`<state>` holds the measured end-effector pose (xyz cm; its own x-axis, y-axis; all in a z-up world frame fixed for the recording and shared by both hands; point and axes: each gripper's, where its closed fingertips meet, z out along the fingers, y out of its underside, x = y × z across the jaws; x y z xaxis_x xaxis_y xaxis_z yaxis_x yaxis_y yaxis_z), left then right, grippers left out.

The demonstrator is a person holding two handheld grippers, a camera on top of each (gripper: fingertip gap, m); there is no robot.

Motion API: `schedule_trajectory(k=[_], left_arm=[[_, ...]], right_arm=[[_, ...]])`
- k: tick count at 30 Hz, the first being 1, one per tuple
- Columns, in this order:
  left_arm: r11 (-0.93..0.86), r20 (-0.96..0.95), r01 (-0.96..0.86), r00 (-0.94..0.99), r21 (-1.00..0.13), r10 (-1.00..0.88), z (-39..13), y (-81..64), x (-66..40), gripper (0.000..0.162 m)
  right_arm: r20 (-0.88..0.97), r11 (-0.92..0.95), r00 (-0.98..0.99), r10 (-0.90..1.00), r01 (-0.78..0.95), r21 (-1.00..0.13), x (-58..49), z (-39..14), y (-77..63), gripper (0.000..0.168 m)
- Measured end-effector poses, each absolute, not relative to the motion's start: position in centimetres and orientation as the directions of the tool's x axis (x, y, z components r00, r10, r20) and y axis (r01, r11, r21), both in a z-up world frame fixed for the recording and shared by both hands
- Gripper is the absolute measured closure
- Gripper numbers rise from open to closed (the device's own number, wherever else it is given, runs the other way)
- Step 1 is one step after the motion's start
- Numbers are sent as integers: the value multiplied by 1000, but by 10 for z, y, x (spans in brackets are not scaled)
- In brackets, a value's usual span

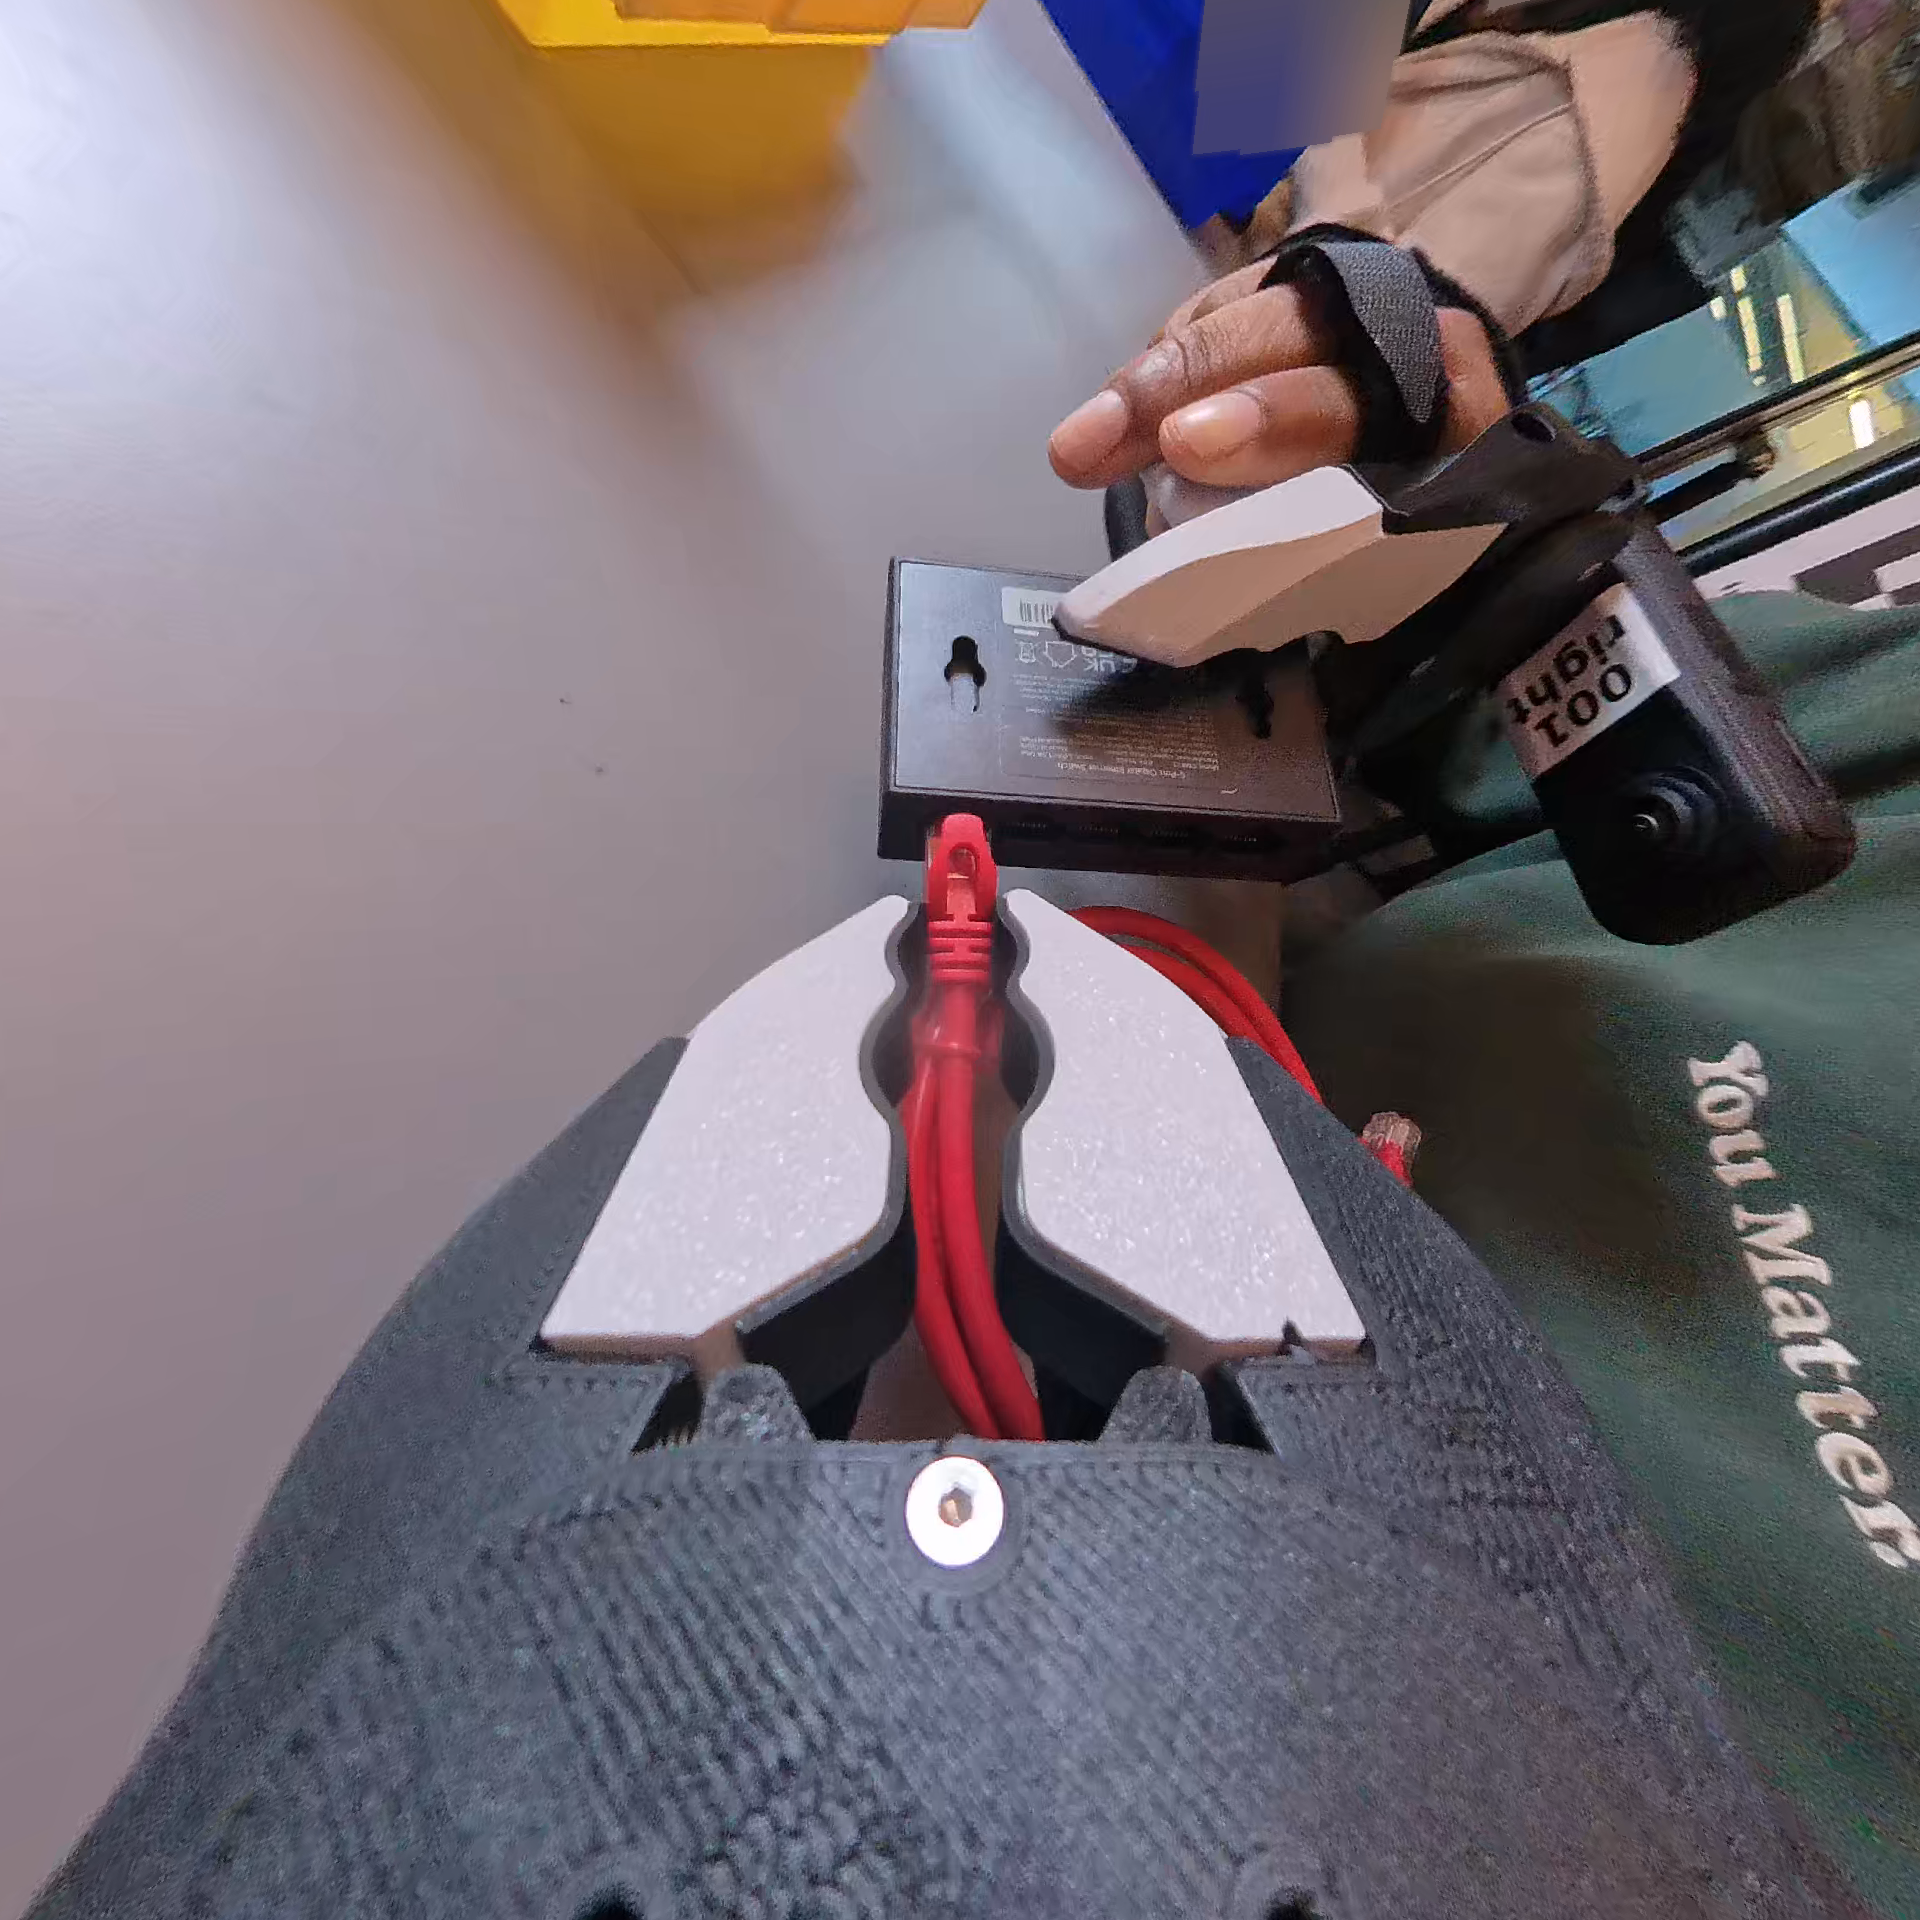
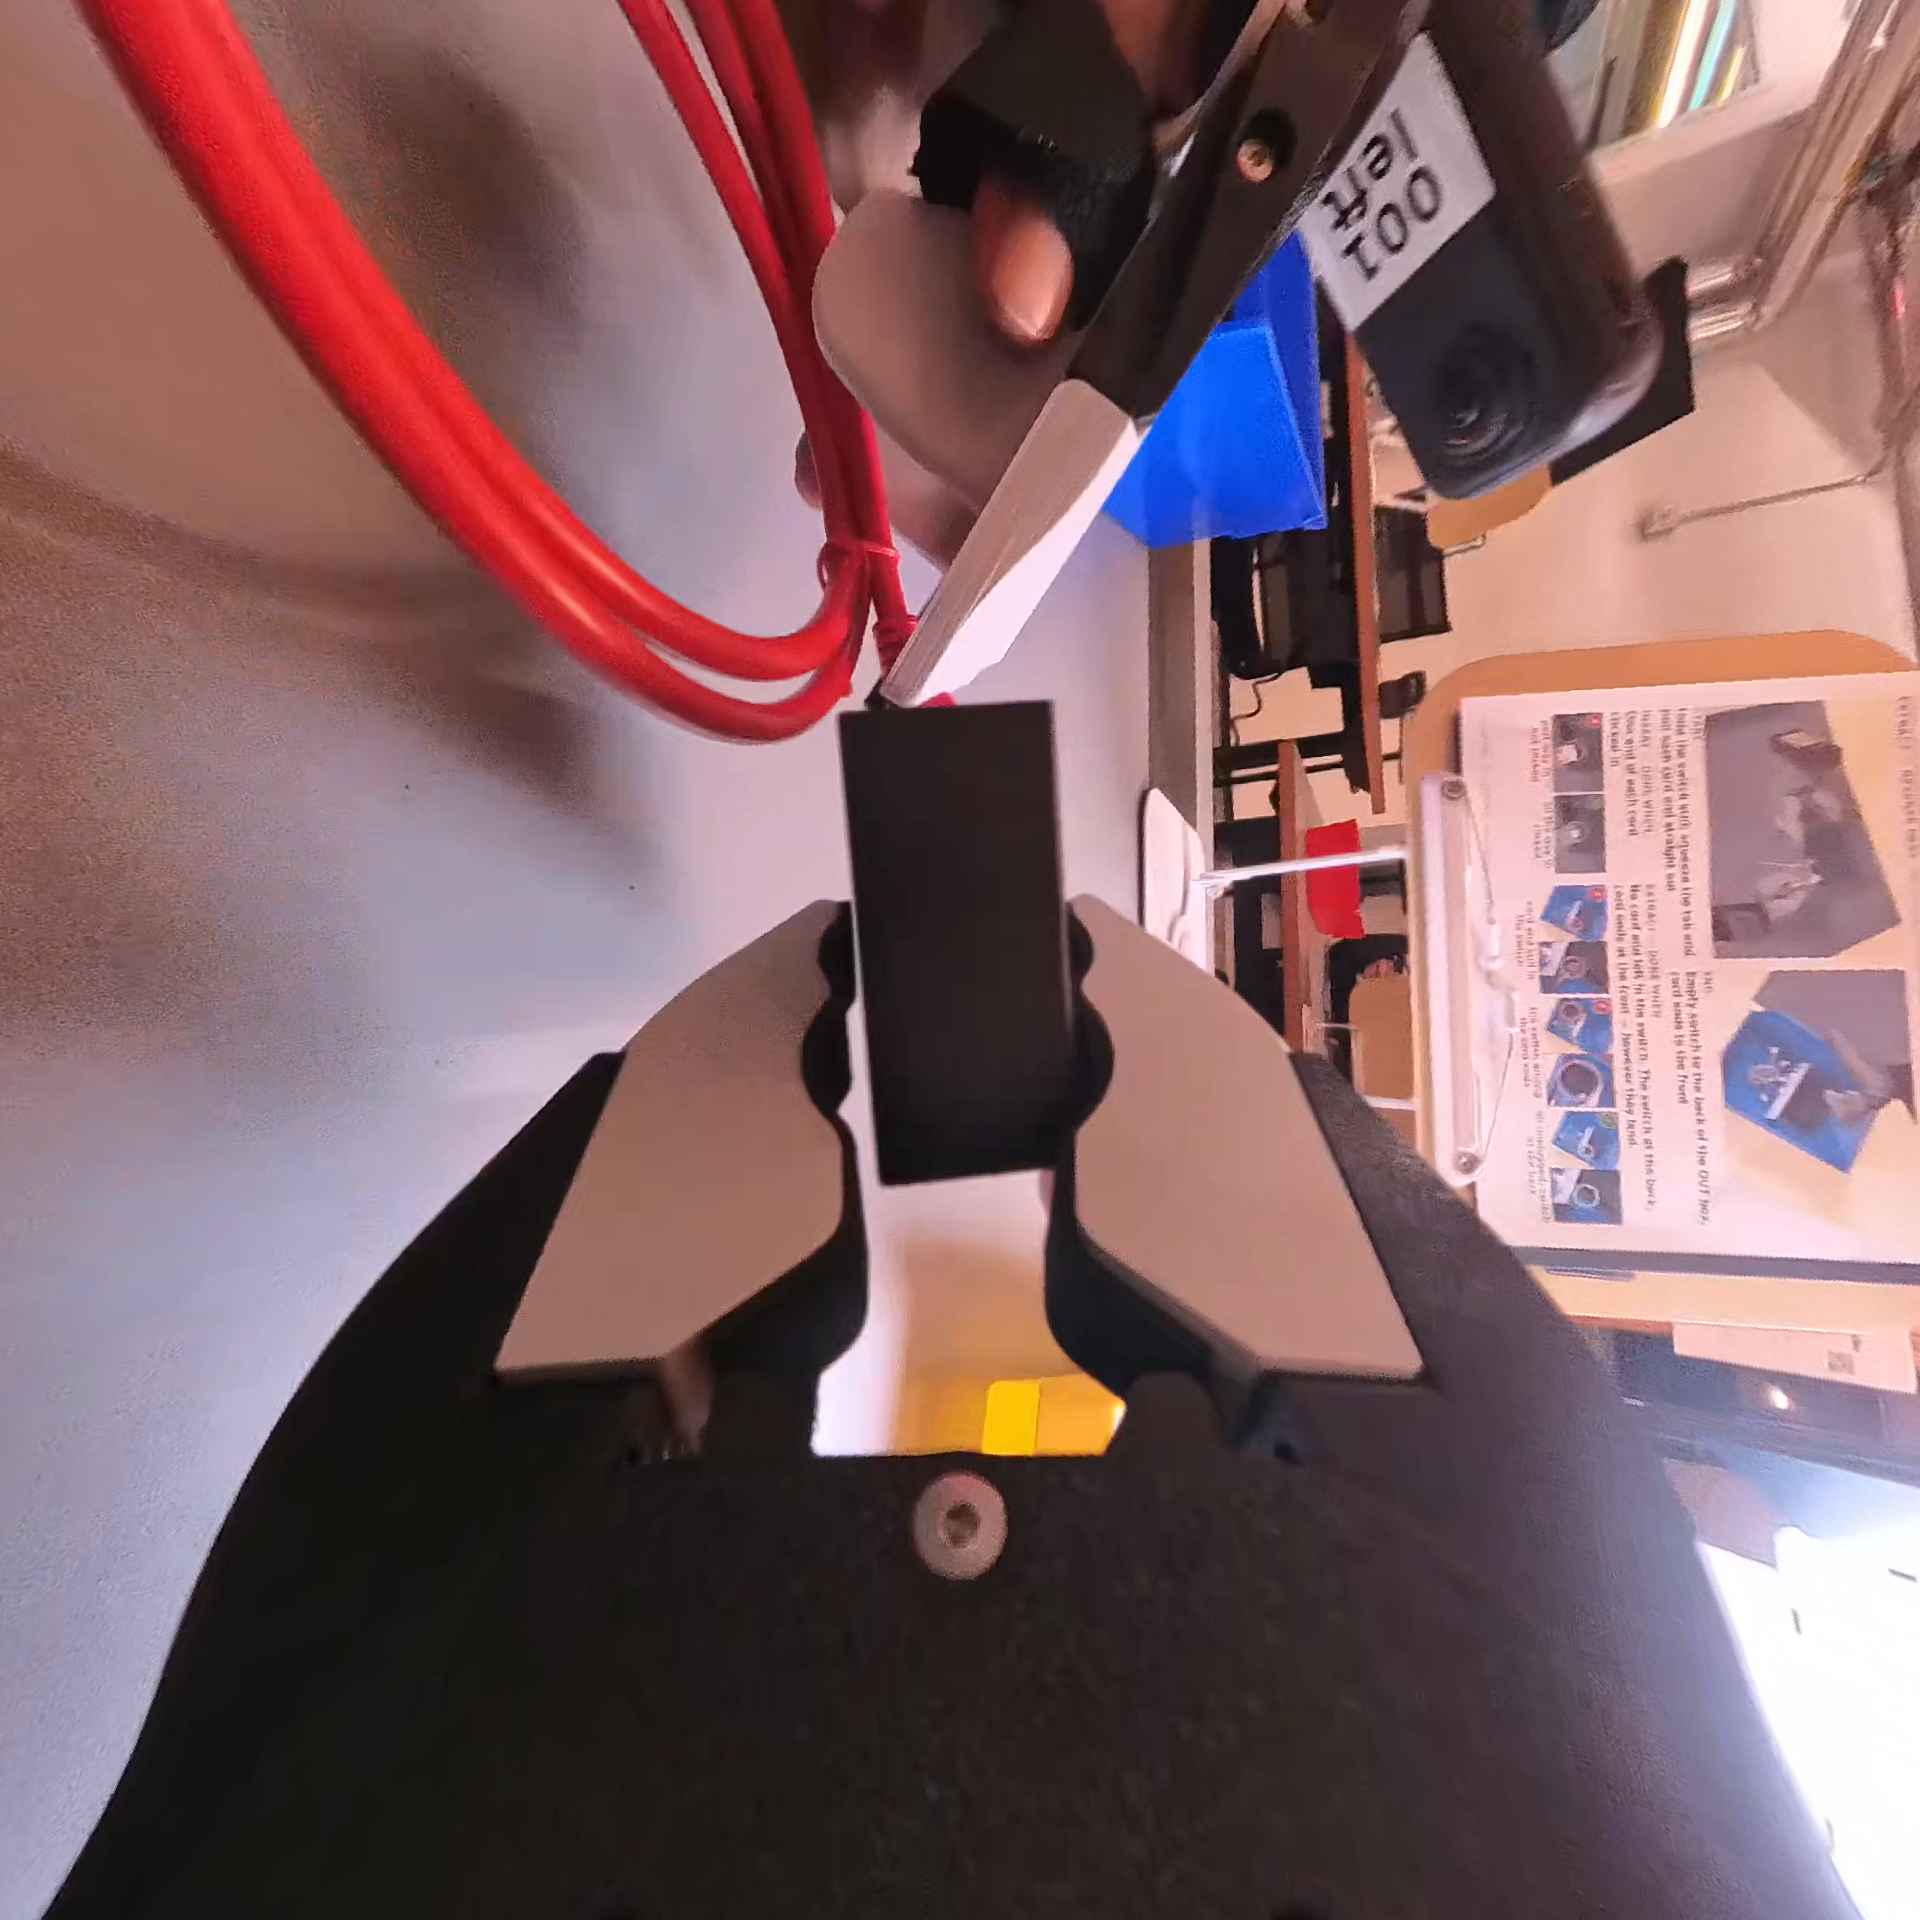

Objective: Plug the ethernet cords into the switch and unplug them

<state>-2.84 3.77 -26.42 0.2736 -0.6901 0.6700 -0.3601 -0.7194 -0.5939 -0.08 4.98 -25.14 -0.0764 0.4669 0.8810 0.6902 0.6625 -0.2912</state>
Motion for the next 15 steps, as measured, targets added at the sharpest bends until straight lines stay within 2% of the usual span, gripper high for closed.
schedule_trajectory(k=[1, 9, 11, 15], left_arm=[[-713, 655, -371, 290, -595, -698, -267, 38, -28, 150], [-710, 652, -365, 289, -602, -701, -267, 35, -28, 150], [-677, 627, -353, 261, -646, -734, -258, 36, -28, 149], [-571, 501, -242, 297, -784, -813, -212, 56, -56, 130]], right_arm=[[879, 662, -91, 468, 695, -280, -1, -255, 50, 134], [895, 689, -123, 428, 686, -234, 0, -259, 46, 138], [904, 692, -99, 415, 679, -244, 1, -251, 47, 138], [905, 664, -19, 426, 686, -298, 13, -231, 57, 138]])
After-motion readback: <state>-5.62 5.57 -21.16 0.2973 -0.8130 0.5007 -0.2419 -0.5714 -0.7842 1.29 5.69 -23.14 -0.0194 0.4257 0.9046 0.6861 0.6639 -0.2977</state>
